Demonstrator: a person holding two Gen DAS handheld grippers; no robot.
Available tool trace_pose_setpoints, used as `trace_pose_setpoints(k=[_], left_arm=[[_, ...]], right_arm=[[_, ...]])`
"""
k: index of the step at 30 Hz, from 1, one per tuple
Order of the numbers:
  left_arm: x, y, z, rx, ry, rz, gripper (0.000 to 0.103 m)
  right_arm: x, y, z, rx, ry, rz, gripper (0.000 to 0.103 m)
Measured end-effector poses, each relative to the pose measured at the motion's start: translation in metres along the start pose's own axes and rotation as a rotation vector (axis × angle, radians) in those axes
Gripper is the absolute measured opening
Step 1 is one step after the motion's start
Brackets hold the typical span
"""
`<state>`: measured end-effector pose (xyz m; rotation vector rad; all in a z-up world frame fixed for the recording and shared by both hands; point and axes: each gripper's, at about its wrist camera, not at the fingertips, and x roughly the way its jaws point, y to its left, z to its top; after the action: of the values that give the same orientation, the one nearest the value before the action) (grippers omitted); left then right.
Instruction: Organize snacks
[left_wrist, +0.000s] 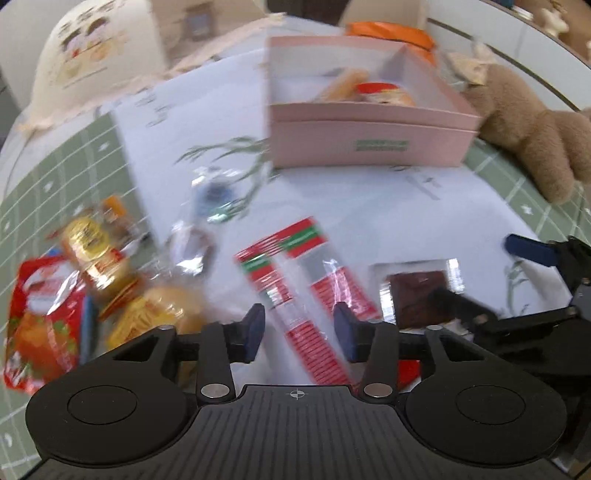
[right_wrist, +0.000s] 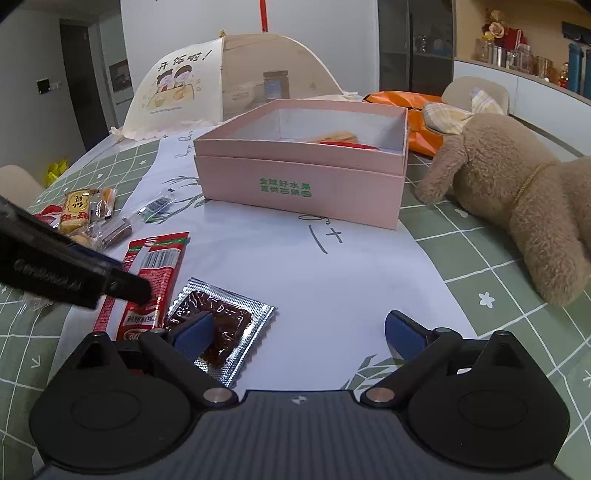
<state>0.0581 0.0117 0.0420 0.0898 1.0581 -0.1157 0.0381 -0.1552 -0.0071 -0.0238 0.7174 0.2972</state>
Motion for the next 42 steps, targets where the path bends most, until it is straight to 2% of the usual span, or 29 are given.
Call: trace_pose_setpoints(k=[2, 5, 9, 11, 13, 19, 24, 29, 35, 37, 39, 42], left_arm=[[-0.002, 0.015, -0.002, -0.046, 0.011, 0.016, 0.05], [-0.003, 0.03, -0.004, -0.103, 0.03, 0.032, 0.04], [-0.009, 0.04, -0.002, -0.219, 0.003, -0.098, 0.04], [-0.006, 0.035, 0.004, -0.241, 0.012, -0.136, 0.04], [0.0, 0.027, 0.011, -0.237, 0.024, -0.145, 0.04], [0.018, 0.003, 0.028, -0.174, 0.029, -0.073, 0.052], [0.021, 0.001, 0.033, -0.15, 0.033, -0.082, 0.053], [0.019, -0.002, 0.031, -0.11, 0.019, -0.084, 0.055], [0.008, 0.007, 0.013, -0.026, -0.009, -0.032, 0.06], [0.003, 0.018, 0.01, -0.042, -0.005, -0.016, 0.059], [-0.002, 0.029, 0.007, -0.095, -0.012, -0.06, 0.053], [-0.006, 0.029, 0.009, -0.109, -0.028, -0.123, 0.053]], right_arm=[[0.001, 0.001, 0.0, -0.004, 0.002, -0.008, 0.099], [0.001, 0.002, 0.0, -0.002, 0.002, -0.01, 0.099], [0.001, 0.002, 0.0, -0.002, 0.002, -0.012, 0.099], [0.001, 0.003, 0.0, 0.001, 0.001, -0.014, 0.099], [0.001, 0.002, 0.0, 0.001, 0.002, -0.013, 0.1], [0.002, 0.002, 0.0, 0.0, 0.002, -0.013, 0.1], [0.002, 0.002, 0.0, 0.001, 0.002, -0.013, 0.1], [0.002, 0.002, 0.0, 0.0, 0.003, -0.013, 0.1], [0.001, 0.0, 0.001, -0.001, 0.014, -0.007, 0.1], [-0.003, -0.006, 0.003, 0.016, 0.037, -0.009, 0.099], [-0.012, -0.019, 0.006, 0.078, 0.041, -0.002, 0.098], [-0.03, -0.039, 0.012, 0.173, 0.008, 0.019, 0.098]])
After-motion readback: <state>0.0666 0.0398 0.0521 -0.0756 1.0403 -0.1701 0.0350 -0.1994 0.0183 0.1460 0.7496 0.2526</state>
